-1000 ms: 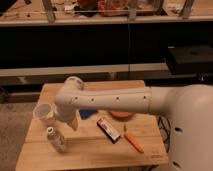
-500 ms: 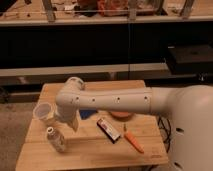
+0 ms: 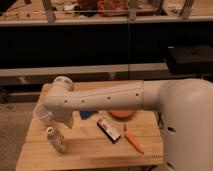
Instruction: Knock the bottle over
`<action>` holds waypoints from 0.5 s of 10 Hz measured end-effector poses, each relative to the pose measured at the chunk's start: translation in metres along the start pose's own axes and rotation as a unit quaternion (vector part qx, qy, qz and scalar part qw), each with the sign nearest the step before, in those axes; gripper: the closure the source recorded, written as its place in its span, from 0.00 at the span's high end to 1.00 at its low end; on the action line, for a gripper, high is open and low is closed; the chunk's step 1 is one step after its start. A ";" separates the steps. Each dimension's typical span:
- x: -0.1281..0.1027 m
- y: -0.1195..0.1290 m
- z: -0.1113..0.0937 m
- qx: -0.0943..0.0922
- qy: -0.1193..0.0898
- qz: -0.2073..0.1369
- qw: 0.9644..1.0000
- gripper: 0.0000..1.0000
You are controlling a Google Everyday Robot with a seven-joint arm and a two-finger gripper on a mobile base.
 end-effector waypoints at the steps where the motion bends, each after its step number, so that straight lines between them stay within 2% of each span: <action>1: 0.007 0.001 0.000 0.001 0.010 0.004 1.000 0.33; 4: 0.028 0.012 0.004 0.018 0.026 0.019 0.999 0.04; 5: 0.037 0.021 0.003 0.025 0.029 0.030 0.999 0.00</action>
